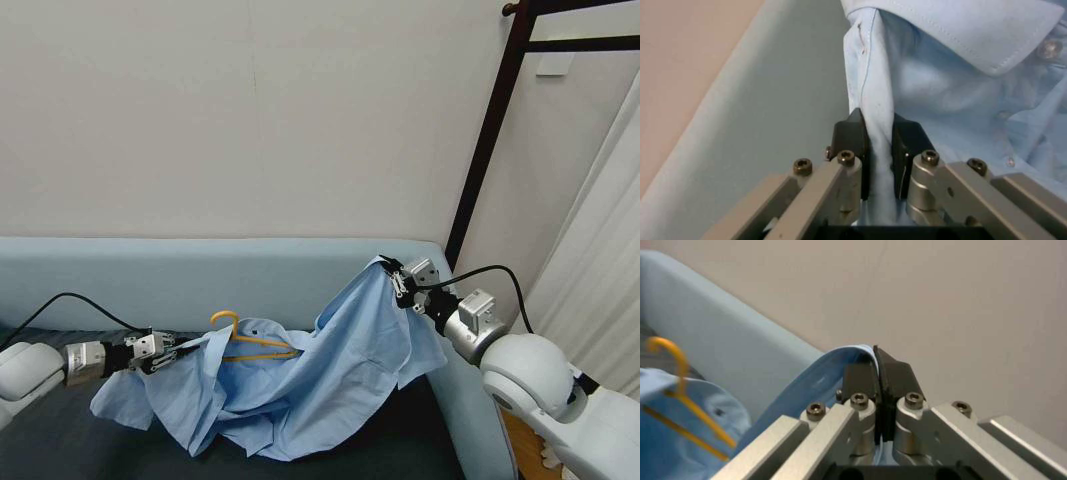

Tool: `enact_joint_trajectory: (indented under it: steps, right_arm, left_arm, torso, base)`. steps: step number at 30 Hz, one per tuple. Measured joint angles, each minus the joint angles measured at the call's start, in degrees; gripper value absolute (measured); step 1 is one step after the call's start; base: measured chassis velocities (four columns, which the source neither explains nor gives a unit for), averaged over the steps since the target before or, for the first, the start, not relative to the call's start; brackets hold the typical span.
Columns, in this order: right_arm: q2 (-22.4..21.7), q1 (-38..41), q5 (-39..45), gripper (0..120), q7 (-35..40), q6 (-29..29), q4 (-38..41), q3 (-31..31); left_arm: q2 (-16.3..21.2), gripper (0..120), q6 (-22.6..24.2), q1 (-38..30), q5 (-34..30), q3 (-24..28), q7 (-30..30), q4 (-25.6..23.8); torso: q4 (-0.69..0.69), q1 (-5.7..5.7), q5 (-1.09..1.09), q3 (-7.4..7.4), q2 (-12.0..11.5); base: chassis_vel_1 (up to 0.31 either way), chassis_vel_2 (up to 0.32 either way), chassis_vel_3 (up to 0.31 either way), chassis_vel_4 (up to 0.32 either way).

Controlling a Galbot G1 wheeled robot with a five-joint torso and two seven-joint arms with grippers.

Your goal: Pick up the clothes from the sofa and hang them on the clothes hanger.

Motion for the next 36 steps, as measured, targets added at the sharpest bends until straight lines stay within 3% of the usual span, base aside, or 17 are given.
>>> enact_joint_trajectory:
  steps: [2,4,6,12,17,24,33,36]
  right_arm:
    - [-0.1,0.5,0.6,0,0.1,0.0,1.3,-0.4]
    - [-1.2,2.4,3.2,0,0.5,0.4,6.8,-2.6]
    - [-1.5,2.0,3.4,0,0.5,0.6,7.1,-2.6]
    - [-1.3,-0.2,3.5,0,0.8,1.4,7.2,-2.1]
    - [1.2,-6.8,-2.2,0,1.6,2.4,6.5,-3.5]
    - [2.8,-11.2,-4.7,1,1.5,1.9,5.8,-2.2]
    - [3.1,-19.5,-12.8,30,-1.0,2.1,3.7,1.1]
    - [2.6,-24.1,-22.4,44,-2.9,5.0,1.0,3.8]
  left_arm:
    - [-0.4,7,0.9,-0.6,0.0,0.4,-1.3,-0.2]
    - [-2.1,7,3.9,-3.6,-8.2,0.7,-8.4,-3.9]
    - [-2.0,7,3.9,-3.9,-10.4,0.2,-8.9,-5.0]
    - [1.6,7,3.9,-3.5,-17.9,-4.0,-8.9,-10.9]
    - [9.5,7,3.6,-7.5,-26.4,-5.3,-7.1,-14.6]
    - [11.8,7,4.8,-8.3,-36.6,-6.3,-5.1,-17.5]
    - [11.1,7,8.1,-12.7,-43.8,-4.6,-0.5,-17.1]
    - [9.8,7,8.8,-14.5,-44.4,-2.6,2.8,-16.2]
  torso:
    - [0.01,0.0,0.0,0.0,0.0]
    - [0.0,0.0,-0.03,0.0,0.0]
    - [-0.03,0.0,-0.01,0.0,0.0]
    - [0.01,0.0,-0.01,0.0,0.0]
    - [0.02,0.0,0.01,0.0,0.0]
    - [0.01,0.0,-0.02,0.0,0.0]
    - [-0.01,0.0,-0.01,0.0,0.0]
    - [0.03,0.0,-0.03,0.0,0.0]
  base:
    - [0.0,0.0,0.0,0.0]
    - [0.0,0.0,0.0,0.0]
    - [0.0,0.0,0.0,0.0]
    - [0.0,0.0,0.0,0.0]
    - [0.0,0.0,0.0,0.0]
    - [0.0,0.0,0.0,0.0]
    - [0.0,0.0,0.0,0.0]
    - [0.0,0.0,0.0,0.0]
